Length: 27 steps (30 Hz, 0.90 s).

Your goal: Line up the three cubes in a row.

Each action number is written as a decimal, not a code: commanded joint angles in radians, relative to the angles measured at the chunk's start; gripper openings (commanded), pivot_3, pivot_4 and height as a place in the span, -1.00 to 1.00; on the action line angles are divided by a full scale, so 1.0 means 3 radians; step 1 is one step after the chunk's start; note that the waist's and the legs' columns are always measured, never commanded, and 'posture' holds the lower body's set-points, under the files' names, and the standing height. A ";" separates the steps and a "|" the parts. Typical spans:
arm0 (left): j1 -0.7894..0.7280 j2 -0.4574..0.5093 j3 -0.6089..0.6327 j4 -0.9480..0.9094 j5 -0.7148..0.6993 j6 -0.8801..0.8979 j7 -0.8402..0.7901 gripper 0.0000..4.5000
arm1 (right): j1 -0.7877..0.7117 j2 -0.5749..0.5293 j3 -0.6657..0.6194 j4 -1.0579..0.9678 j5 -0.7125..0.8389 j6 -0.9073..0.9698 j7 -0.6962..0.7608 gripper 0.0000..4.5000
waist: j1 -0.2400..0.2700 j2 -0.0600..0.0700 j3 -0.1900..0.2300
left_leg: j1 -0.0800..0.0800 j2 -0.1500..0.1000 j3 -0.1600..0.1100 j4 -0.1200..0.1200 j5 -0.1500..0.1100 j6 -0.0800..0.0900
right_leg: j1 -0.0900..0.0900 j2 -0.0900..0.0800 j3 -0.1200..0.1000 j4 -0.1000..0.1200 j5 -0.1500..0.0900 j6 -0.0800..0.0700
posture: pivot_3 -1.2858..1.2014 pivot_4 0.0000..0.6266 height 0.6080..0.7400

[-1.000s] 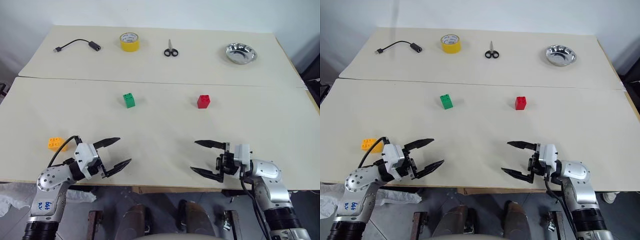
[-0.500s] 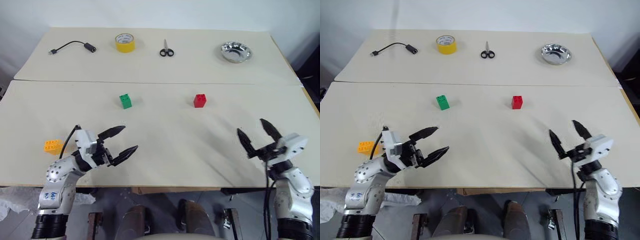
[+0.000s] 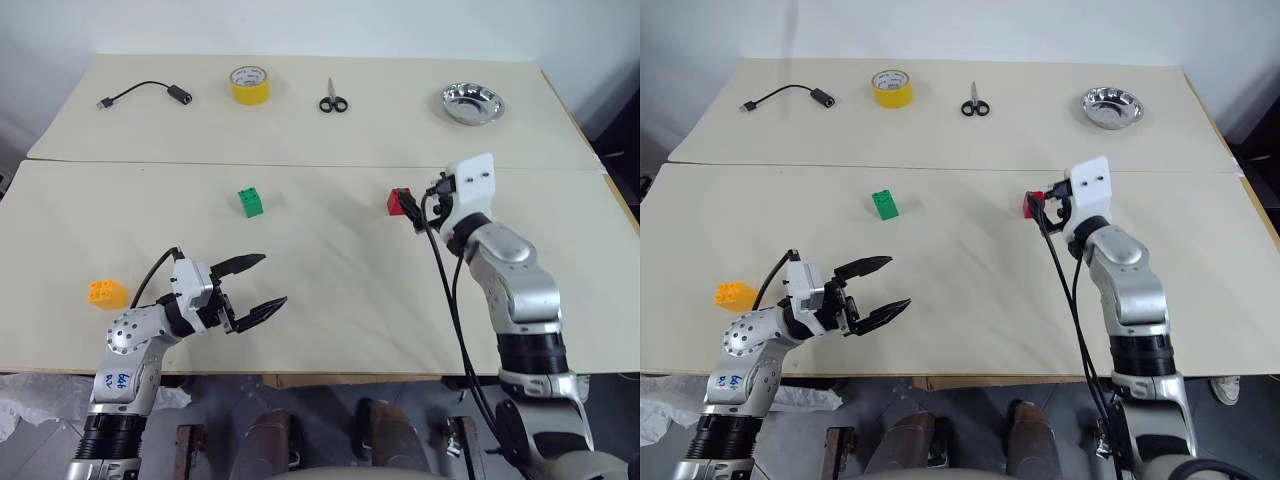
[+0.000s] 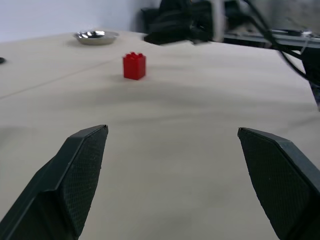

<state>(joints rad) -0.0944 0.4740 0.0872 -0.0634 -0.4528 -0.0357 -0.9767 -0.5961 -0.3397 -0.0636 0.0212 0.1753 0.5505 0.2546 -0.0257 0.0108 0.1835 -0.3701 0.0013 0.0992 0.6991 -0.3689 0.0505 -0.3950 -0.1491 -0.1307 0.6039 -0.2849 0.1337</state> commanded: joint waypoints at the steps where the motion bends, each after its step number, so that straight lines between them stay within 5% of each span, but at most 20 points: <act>1: 0.0022 -0.0007 -0.0035 -0.0072 0.0033 -0.0045 0.0001 0.95 | -0.0197 0.0098 0.0084 0.0380 -0.0127 0.0078 -0.0120 1.00 | -0.0009 0.0000 0.0000 | 0.0000 -0.0001 0.0001 -0.0001 0.0000 0.0000 | 0.0000 0.0000 -0.0001 0.0001 0.0000 0.0000 | 0.03 -0.52 1.00; 8: 0.0030 0.0018 -0.0030 -0.0103 0.0052 -0.0035 0.0045 0.95 | -0.0448 0.0305 0.0068 0.0768 -0.0154 0.0065 -0.0236 1.00 | -0.0013 0.0001 0.0000 | -0.0002 -0.0001 0.0003 -0.0001 0.0000 0.0001 | -0.0002 -0.0001 -0.0001 0.0000 0.0000 0.0000 | 0.03 -0.52 1.00; 11: 0.0061 0.0024 -0.0021 -0.0124 0.0050 -0.0041 0.0065 1.00 | -0.0456 0.0338 0.0083 0.0791 -0.0162 0.0014 -0.0232 0.74 | -0.0012 0.0000 0.0000 | -0.0002 -0.0002 0.0003 -0.0001 0.0000 0.0000 | -0.0002 -0.0001 -0.0001 0.0000 0.0000 0.0000 | 0.03 -0.52 1.00; 18: 0.0086 0.0038 -0.0026 -0.0140 0.0064 -0.0060 0.0080 1.00 | -0.0374 0.0188 0.0207 0.0623 -0.0083 0.0052 0.0222 -0.28 | -0.0012 0.0001 0.0000 | -0.0002 -0.0001 0.0002 -0.0001 0.0000 0.0000 | -0.0002 0.0000 -0.0002 0.0000 0.0000 0.0001 | 0.03 -0.52 1.00; 23: 0.0100 0.0104 0.0018 -0.0125 0.0007 -0.0014 0.0023 1.00 | -0.0253 -0.0497 0.0620 0.0464 0.0301 -0.0645 0.2325 -0.33 | -0.0006 0.0001 0.0001 | -0.0003 -0.0003 0.0000 -0.0002 0.0000 0.0001 | 0.0000 -0.0001 -0.0002 -0.0005 -0.0001 0.0002 | 0.03 -0.52 1.00; 27: 0.0103 0.0131 0.0021 -0.0079 0.0001 -0.0006 -0.0024 1.00 | -0.0493 -0.0902 0.0980 0.1062 0.0188 -0.1383 0.3691 -0.33 | -0.0016 0.0001 0.0001 | 0.0000 -0.0002 0.0004 -0.0002 0.0000 0.0001 | 0.0006 0.0001 -0.0004 -0.0017 -0.0001 0.0004 | 0.03 -0.52 1.00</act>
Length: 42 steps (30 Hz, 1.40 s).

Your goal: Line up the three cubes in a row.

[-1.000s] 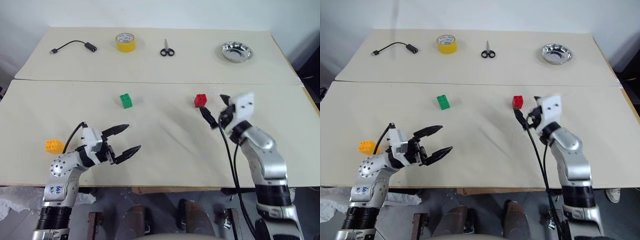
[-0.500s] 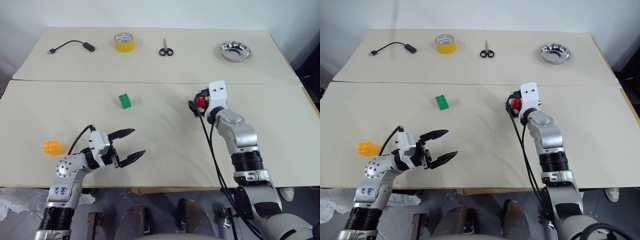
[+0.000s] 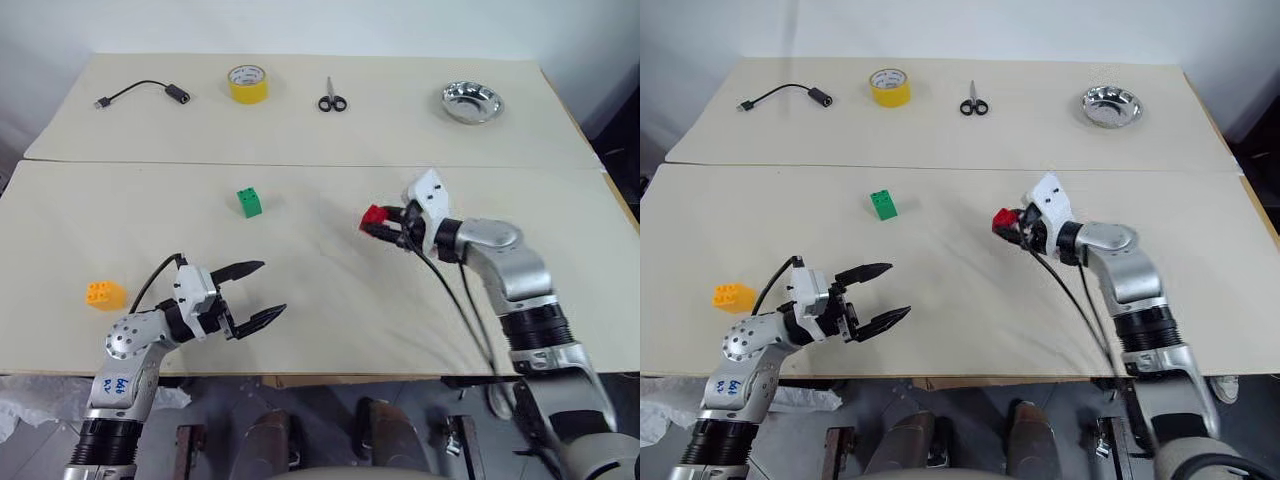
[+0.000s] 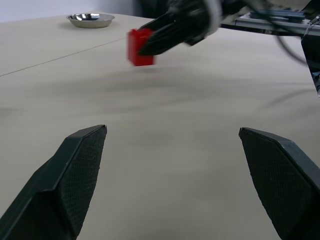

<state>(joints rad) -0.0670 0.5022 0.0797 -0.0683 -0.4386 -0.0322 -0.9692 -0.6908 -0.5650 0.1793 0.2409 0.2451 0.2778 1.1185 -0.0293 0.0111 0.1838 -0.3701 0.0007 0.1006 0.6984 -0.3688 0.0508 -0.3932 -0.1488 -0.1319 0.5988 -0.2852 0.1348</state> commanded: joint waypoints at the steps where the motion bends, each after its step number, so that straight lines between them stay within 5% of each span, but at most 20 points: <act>1: 0.0007 0.0036 0.0044 -0.0056 -0.0045 -0.0016 -0.0052 1.00 | -0.0246 -0.0166 0.0214 0.0484 -0.0075 -0.0565 0.0955 -0.33 | -0.0007 0.0000 0.0000 | 0.0001 0.0001 0.0001 0.0000 0.0000 0.0000 | 0.0001 0.0000 0.0000 -0.0001 0.0000 0.0000 | 0.03 -0.52 1.00; 5: 0.0025 0.0025 0.0032 -0.0100 -0.0059 0.0014 -0.0049 1.00 | -0.0418 -0.0044 0.0236 0.0973 -0.0042 -0.0960 0.1448 -0.33 | -0.0005 0.0000 0.0000 | 0.0002 0.0005 0.0002 0.0002 0.0000 0.0000 | 0.0001 0.0000 -0.0001 0.0000 0.0000 0.0000 | 0.03 -0.52 1.00; 14: 0.0140 0.0089 0.0084 -0.0209 -0.0108 0.0086 -0.0064 1.00 | -0.0693 0.0259 0.0221 0.1773 -0.0201 -0.1378 0.1574 -0.33 | 0.0004 0.0000 0.0000 | 0.0000 0.0004 -0.0005 0.0005 0.0000 0.0000 | 0.0002 -0.0002 -0.0002 0.0002 0.0000 0.0000 | 0.03 -0.52 1.00; 23: 0.0326 0.0082 0.0329 -0.0369 -0.0126 0.0156 0.0163 1.00 | -0.0543 0.0148 -0.0052 0.1432 0.0019 -0.1526 0.1591 0.96 | -0.0002 0.0001 0.0001 | -0.0001 0.0004 -0.0012 0.0004 0.0000 0.0000 | 0.0003 -0.0002 -0.0004 0.0002 0.0000 0.0000 | 0.03 -0.52 1.00; 32: 0.0868 -0.0227 0.0841 -0.0534 -0.0038 -0.0036 0.0897 1.00 | 0.0482 0.0094 -0.0814 0.0165 0.0984 -0.1043 0.1223 0.98 | 0.0026 0.0000 0.0001 | -0.0002 0.0003 -0.0017 0.0004 -0.0001 -0.0001 | 0.0008 -0.0004 -0.0006 -0.0002 0.0000 0.0000 | 0.03 -0.52 1.00; 42: 0.0931 -0.0685 0.0752 -0.0962 0.0134 0.0343 0.1856 1.00 | 0.1157 0.0224 -0.1299 -0.0023 0.1007 -0.1218 0.0487 0.98 | 0.0093 -0.0001 0.0001 | 0.0001 0.0002 -0.0009 0.0005 -0.0001 -0.0001 | 0.0007 -0.0005 -0.0001 -0.0003 0.0001 0.0000 | 0.03 -0.52 1.00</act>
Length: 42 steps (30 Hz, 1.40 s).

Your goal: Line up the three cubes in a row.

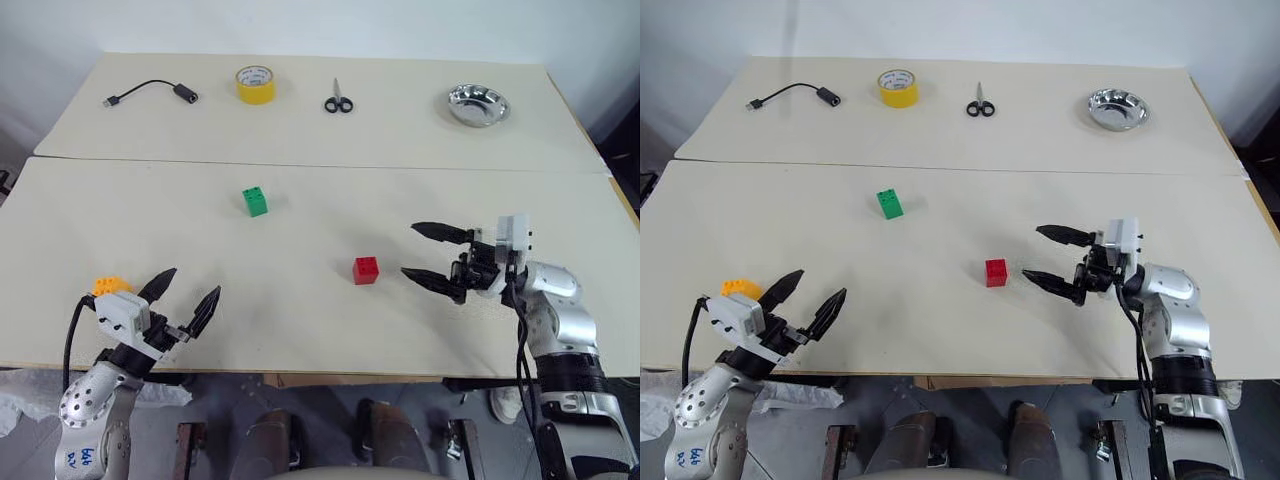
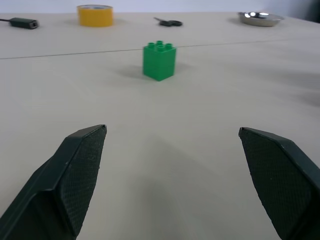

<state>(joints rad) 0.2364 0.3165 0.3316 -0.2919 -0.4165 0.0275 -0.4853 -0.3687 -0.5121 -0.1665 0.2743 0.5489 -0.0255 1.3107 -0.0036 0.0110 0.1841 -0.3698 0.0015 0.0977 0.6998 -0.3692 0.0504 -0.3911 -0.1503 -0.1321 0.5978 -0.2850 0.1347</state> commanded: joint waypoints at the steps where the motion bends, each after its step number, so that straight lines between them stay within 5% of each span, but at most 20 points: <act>1: -0.0193 -0.0094 -0.0178 -0.0248 0.0106 0.0329 0.0385 1.00 | 0.0134 0.0070 -0.0161 -0.0166 -0.0036 -0.0270 -0.0226 0.98 | 0.0018 0.0000 0.0000 | 0.0000 0.0000 0.0000 0.0000 0.0000 0.0000 | 0.0000 0.0000 0.0000 0.0000 0.0000 0.0000 | 0.03 -0.52 1.00; 7: -0.1228 -0.0250 -0.0657 -0.0014 0.0435 0.1184 0.1015 1.00 | 0.0235 0.0136 -0.0047 -0.0348 -0.0106 -0.0330 -0.0375 0.98 | 0.0077 -0.0001 -0.0001 | 0.0000 -0.0006 0.0003 0.0003 0.0002 0.0003 | 0.0000 0.0000 0.0004 0.0006 0.0002 0.0003 | 0.03 -0.52 1.00; 17: -0.2704 -0.0753 -0.0886 0.1631 0.0886 0.1106 0.1581 1.00 | 0.0300 0.0168 0.0138 -0.0609 -0.0058 -0.0176 -0.0414 0.98 | 0.0092 -0.0003 0.0000 | -0.0003 -0.0006 0.0003 0.0002 0.0004 0.0005 | 0.0000 0.0004 -0.0003 0.0002 0.0002 0.0004 | 0.03 -0.52 1.00; 29: -0.3286 -0.0951 -0.0811 0.2617 0.1001 0.0562 0.1744 1.00 | 0.0433 0.0138 0.0109 -0.0725 -0.0022 -0.0063 -0.0455 0.98 | 0.0098 -0.0004 0.0001 | -0.0005 -0.0008 0.0003 0.0001 0.0005 0.0007 | 0.0000 0.0003 -0.0003 -0.0004 0.0005 0.0008 | 0.03 -0.52 1.00; 36: -0.3275 -0.0830 -0.0857 0.2618 0.1008 0.0489 0.1495 0.21 | 0.0420 0.0157 0.0126 -0.0727 -0.0043 -0.0062 -0.0480 1.00 | 0.0094 -0.0004 0.0001 | -0.0005 -0.0008 0.0003 0.0000 0.0005 0.0007 | 0.0000 0.0004 -0.0004 -0.0004 0.0005 0.0009 | 0.03 -0.52 1.00; 39: -0.3161 -0.0687 -0.0864 0.2418 0.0857 0.0546 0.1049 -0.24 | 0.0443 0.0132 0.0109 -0.0770 -0.0027 -0.0047 -0.0477 1.00 | 0.0088 -0.0004 0.0001 | -0.0005 -0.0008 0.0003 0.0000 0.0005 0.0007 | -0.0001 0.0004 -0.0004 -0.0004 0.0005 0.0009 | 0.03 -0.52 1.00; 42: -0.2916 -0.0373 -0.0911 0.2034 0.0469 0.0526 -0.0008 -0.32 | 0.0521 0.0040 0.0042 -0.0846 0.0011 -0.0008 -0.0453 1.00 | 0.0079 -0.0004 0.0001 | -0.0006 -0.0007 0.0003 0.0000 0.0005 0.0007 | -0.0002 0.0004 -0.0003 -0.0004 0.0005 0.0008 | 0.03 -0.52 1.00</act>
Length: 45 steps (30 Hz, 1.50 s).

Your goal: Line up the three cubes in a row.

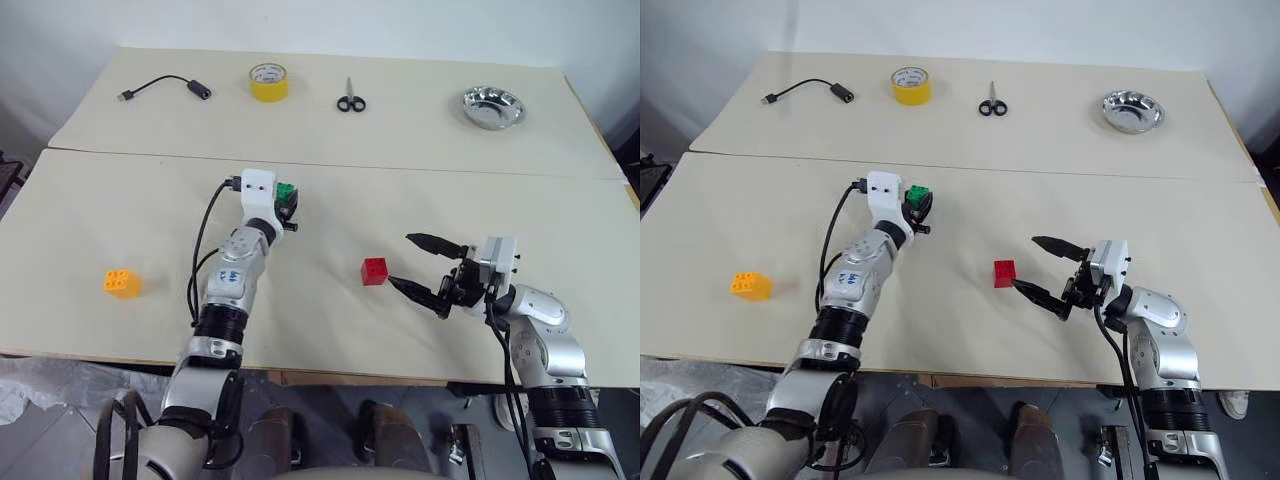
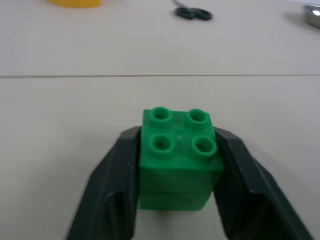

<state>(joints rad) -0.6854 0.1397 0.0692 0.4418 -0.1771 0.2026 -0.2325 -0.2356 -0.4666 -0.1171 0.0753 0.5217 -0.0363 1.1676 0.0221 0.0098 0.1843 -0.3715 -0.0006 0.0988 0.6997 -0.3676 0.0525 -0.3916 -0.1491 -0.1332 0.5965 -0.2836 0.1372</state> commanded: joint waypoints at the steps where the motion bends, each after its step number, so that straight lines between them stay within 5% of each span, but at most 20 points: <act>1: 0.0253 0.0374 -0.0096 -0.0511 -0.0388 -0.0134 -0.1222 -0.32 | 0.0108 -0.0141 -0.0143 -0.0206 0.0110 0.0037 0.0025 1.00 | -0.0007 0.0000 0.0000 | 0.0000 0.0000 0.0001 -0.0002 0.0000 0.0000 | -0.0001 0.0000 0.0000 0.0000 0.0000 0.0000 | 0.03 -0.52 1.00; 6: 0.0547 0.0941 -0.0294 -0.0695 -0.0779 -0.0634 -0.3044 -0.32 | 0.0297 -0.0251 -0.0201 -0.0342 0.0153 0.0085 0.0026 1.00 | 0.0001 0.0000 0.0000 | 0.0000 0.0001 0.0002 0.0000 0.0000 -0.0001 | -0.0001 0.0001 0.0000 -0.0001 0.0000 0.0000 | 0.03 -0.52 1.00; 9: 0.0482 0.1138 -0.0523 -0.0461 -0.0608 -0.0819 -0.3573 -0.32 | 0.0350 -0.0274 -0.0214 -0.0402 0.0174 0.0123 0.0023 1.00 | 0.0004 0.0001 0.0000 | 0.0001 -0.0001 0.0002 0.0004 0.0000 0.0000 | 0.0002 0.0001 0.0001 -0.0001 0.0000 0.0000 | 0.03 -0.52 1.00; 17: -0.0512 0.0793 -0.0734 0.1441 0.0014 -0.1898 -0.3692 -0.32 | 0.0486 -0.0371 -0.0241 -0.0606 0.0289 0.0345 0.0032 1.00 | 0.0013 -0.0001 0.0000 | -0.0002 -0.0016 0.0002 0.0003 0.0000 0.0001 | 0.0002 0.0001 -0.0002 -0.0003 0.0001 0.0002 | 0.03 -0.52 1.00; 29: -0.0907 0.0623 -0.0675 0.2107 0.0076 -0.1822 -0.4288 -0.32 | 0.0771 -0.0462 -0.0269 -0.0830 0.0313 0.0468 0.0038 1.00 | -0.0001 -0.0003 0.0001 | -0.0004 -0.0012 0.0004 0.0002 0.0001 0.0003 | -0.0002 0.0003 -0.0004 -0.0002 0.0001 0.0002 | 0.03 -0.52 1.00; 30: -0.0900 0.0632 -0.0666 0.2099 0.0081 -0.1777 -0.4315 -0.32 | 0.0779 -0.0453 -0.0269 -0.0831 0.0308 0.0458 0.0028 1.00 | -0.0001 -0.0002 0.0001 | -0.0004 -0.0012 0.0004 0.0002 0.0001 0.0003 | -0.0002 0.0002 -0.0004 -0.0002 0.0001 0.0002 | 0.03 -0.52 1.00; 31: -0.0894 0.0647 -0.0644 0.2082 0.0091 -0.1766 -0.4269 0.00 | 0.0772 -0.0440 -0.0262 -0.0815 0.0298 0.0444 0.0019 1.00 | -0.0001 -0.0003 0.0001 | -0.0004 -0.0012 0.0004 0.0002 0.0001 0.0003 | -0.0002 0.0002 -0.0004 -0.0002 0.0001 0.0002 | 0.03 -0.52 1.00; 38: -0.0579 0.0737 -0.0364 0.1510 -0.0079 -0.1999 -0.3944 0.91 | 0.0718 -0.0359 -0.0167 -0.0749 0.0261 0.0376 0.0025 1.00 | -0.0002 -0.0003 0.0002 | -0.0004 -0.0004 0.0003 0.0003 0.0000 0.0003 | -0.0002 0.0000 -0.0004 -0.0002 0.0001 0.0002 | 0.03 -0.52 1.00; 45: 0.0829 0.1001 -0.0123 -0.0565 -0.0417 -0.1358 -0.3427 0.98 | 0.0541 -0.0228 -0.0023 -0.0792 0.0371 0.0328 0.0172 1.00 | -0.0078 -0.0003 0.0002 | -0.0002 0.0001 -0.0002 0.0002 0.0000 0.0003 | -0.0001 -0.0001 -0.0001 0.0001 0.0001 0.0002 | 0.03 -0.52 1.00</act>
<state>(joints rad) -0.4925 0.4228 0.0060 0.4181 -0.2709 -0.2660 -1.3165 -0.0577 -0.5410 -0.1189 -0.1292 0.5970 0.0830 1.1992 -0.0013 0.0090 0.1848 -0.3719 -0.0001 0.0982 0.7000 -0.3675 0.0533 -0.3920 -0.1494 -0.1330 0.5966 -0.2832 0.1378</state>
